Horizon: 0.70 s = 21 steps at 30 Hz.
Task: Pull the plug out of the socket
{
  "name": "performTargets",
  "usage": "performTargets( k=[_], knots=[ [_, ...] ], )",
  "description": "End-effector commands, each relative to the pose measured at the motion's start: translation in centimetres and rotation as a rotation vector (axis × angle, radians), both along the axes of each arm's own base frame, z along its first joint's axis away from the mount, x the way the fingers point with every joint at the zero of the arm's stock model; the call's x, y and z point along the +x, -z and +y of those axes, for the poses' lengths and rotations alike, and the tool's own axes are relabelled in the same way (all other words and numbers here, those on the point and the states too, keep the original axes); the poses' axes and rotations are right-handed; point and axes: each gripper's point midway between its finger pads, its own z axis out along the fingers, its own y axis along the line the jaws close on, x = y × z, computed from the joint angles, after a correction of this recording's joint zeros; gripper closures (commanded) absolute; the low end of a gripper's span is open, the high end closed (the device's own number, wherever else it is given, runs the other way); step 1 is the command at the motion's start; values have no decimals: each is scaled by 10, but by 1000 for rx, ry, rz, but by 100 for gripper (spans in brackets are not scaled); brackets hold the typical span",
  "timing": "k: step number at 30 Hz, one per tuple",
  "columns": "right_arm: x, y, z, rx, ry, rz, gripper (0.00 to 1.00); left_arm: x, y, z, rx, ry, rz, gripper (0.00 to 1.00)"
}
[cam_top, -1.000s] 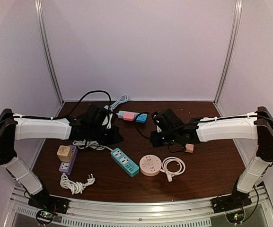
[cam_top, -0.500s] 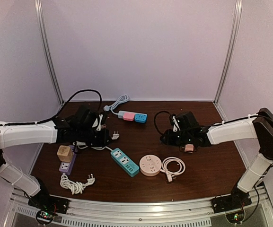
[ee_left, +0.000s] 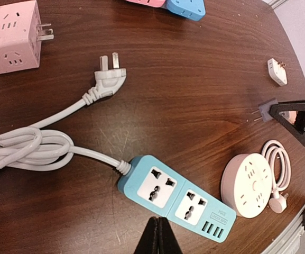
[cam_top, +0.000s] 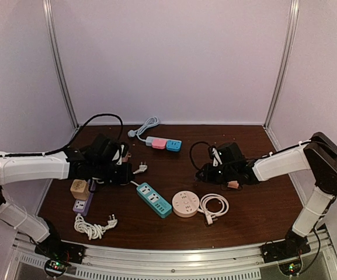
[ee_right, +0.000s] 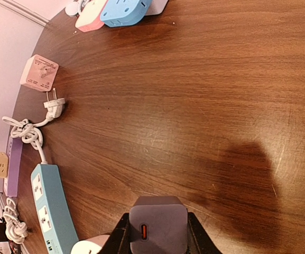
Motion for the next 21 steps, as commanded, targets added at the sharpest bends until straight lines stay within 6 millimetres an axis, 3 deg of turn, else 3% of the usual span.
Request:
performTargets(
  k=[1,14,21],
  knots=[
    [1,7,0,10,3,7,86,2,-12,-1,-19,-2,-41,97],
    [-3,24,-6,-35,9,45,78,3,-15,2,-11,-9,-51,97],
    [-4,27,-14,-62,23,57,63,3,-18,3,-5,-12,-59,96]
  ],
)
